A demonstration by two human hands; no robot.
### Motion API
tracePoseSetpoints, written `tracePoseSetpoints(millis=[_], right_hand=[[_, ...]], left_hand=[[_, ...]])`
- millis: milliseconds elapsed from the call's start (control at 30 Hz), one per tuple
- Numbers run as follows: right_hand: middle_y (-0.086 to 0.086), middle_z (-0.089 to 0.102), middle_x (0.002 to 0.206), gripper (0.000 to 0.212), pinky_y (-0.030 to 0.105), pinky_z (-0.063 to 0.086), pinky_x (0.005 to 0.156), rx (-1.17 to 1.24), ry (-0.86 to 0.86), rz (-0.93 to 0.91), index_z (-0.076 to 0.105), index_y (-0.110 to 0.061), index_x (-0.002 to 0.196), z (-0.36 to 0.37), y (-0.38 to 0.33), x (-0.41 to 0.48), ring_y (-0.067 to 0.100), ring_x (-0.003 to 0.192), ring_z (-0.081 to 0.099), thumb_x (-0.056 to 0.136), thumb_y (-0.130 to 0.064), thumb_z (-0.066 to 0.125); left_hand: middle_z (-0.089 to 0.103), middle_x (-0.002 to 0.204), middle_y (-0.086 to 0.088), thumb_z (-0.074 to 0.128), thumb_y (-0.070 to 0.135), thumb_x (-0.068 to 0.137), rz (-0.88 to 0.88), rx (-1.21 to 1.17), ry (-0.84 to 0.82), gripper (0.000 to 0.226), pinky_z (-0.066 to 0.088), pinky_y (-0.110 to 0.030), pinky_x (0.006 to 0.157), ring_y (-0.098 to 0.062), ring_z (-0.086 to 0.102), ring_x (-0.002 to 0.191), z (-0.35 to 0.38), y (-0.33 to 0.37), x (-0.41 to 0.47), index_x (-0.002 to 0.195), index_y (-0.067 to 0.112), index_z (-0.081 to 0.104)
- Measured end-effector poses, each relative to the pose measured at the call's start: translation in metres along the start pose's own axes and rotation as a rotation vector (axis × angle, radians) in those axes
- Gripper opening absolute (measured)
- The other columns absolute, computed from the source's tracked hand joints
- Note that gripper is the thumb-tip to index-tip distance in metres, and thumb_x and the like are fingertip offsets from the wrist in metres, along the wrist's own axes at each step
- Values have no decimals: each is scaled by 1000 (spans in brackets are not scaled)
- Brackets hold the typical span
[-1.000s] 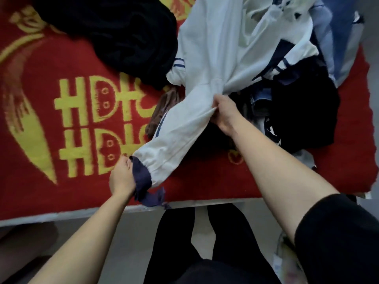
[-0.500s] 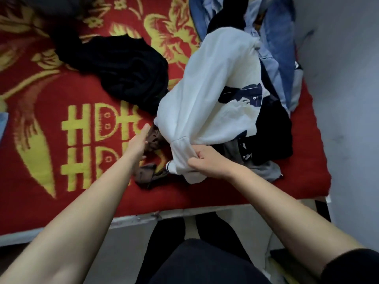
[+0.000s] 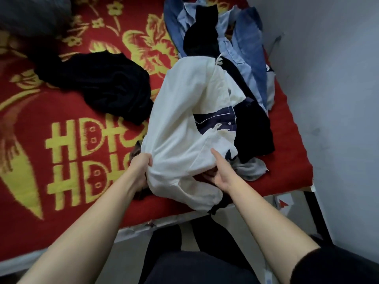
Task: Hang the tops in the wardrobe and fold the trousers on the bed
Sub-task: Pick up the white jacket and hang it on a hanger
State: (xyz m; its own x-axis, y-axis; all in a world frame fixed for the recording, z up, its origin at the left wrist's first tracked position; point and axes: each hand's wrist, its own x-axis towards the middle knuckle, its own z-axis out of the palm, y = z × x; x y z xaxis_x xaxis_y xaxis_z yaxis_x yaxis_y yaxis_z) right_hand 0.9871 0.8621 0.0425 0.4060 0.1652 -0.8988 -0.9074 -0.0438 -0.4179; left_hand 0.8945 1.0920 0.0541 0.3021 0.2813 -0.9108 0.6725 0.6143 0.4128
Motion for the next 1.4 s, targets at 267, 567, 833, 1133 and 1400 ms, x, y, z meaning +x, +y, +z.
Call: tracePoseSetpoints(millis=[267, 567, 833, 1133, 1400], right_hand=[[16, 69, 120, 43, 52, 54, 94, 202, 122, -265, 62, -5, 125, 56, -76, -33, 35, 108, 67, 84, -15, 66], [7, 67, 109, 26, 42, 55, 85, -116, -489, -599, 62, -9, 120, 165, -151, -119, 23, 100, 65, 97, -19, 56], [3, 59, 91, 36, 33, 46, 69, -794, -155, -491, 60, -9, 130, 138, -90, -12, 19, 84, 53, 94, -16, 58], [2, 58, 140, 45, 35, 39, 111, -880, 133, -248, 58, -15, 137, 86, 59, 143, 21, 130, 52, 94, -29, 60], [4, 56, 122, 62, 45, 34, 105, -1195, -31, -261, 51, -17, 119, 129, 93, 179, 33, 126, 46, 81, -65, 62]], left_hand=[[70, 98, 14, 65, 86, 61, 279, 243, -95, 94, 56, -27, 81, -16, 67, 90, -54, 9, -28, 121, 13, 63], [70, 76, 9, 57, 81, 66, 572, 599, 189, 56, 52, -34, 64, -20, 69, 79, -85, 26, -46, 86, 29, 68], [66, 122, -18, 62, 34, 95, 57, -48, 192, 48, 51, -43, 94, -32, 64, 111, -155, -13, 21, 129, 1, 58], [61, 127, -21, 55, 11, 87, 126, 807, 460, 41, 48, -43, 93, -41, 57, 116, -181, -73, 95, 127, 6, 58], [38, 147, -22, 58, 13, 90, 780, 1063, 599, 51, 29, -48, 114, -36, 33, 138, -136, -36, 108, 138, 1, 46]])
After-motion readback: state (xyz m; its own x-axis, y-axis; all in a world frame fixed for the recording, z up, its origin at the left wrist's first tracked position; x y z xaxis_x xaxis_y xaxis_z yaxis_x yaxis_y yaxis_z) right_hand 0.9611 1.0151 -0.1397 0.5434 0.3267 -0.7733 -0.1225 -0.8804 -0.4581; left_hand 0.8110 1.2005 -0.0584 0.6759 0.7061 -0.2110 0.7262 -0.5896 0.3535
